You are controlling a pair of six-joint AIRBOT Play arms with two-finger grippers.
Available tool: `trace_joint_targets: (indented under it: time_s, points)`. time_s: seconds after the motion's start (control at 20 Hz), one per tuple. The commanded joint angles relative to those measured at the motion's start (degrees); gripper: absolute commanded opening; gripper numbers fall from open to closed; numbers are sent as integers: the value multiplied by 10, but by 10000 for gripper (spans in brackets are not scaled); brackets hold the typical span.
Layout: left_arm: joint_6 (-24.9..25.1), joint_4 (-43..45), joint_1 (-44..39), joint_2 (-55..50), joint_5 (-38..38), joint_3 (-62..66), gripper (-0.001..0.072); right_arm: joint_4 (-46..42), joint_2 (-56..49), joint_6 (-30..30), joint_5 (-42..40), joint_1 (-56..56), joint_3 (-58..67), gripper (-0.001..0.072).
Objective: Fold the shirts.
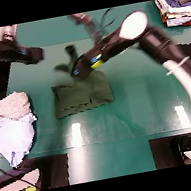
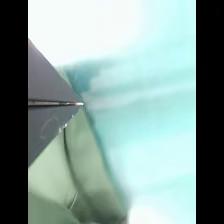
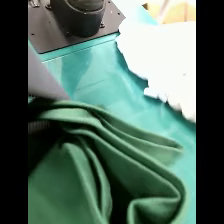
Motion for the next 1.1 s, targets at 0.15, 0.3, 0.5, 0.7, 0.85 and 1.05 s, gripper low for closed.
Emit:
trace_joint_targets:
  time_s: [0.15, 0.3, 0.5, 0.7, 0.85, 1.05]
  points:
    - [0, 33, 62, 51, -28, -1, 30, -26, -57, -28, -30, 82, 1, 557]
    - [0, 29, 62, 51, -28, -1, 30, -95, -36, -1, 44, 38, -5, 547]
    - [1, 29, 62, 50, -51, -1, 31, -115, 25, 17, 66, -76, -121, 548]
    - [0, 16, 62, 49, -52, -1, 31, -107, 69, 54, 28, -215, -273, 548]
    - [1, -8, 62, 48, -46, -4, 31, -66, 52, 53, 12, -292, -342, 554]
    - [1, -17, 62, 43, -32, -4, 31, 89, -19, -8, 8, -311, -366, 553]
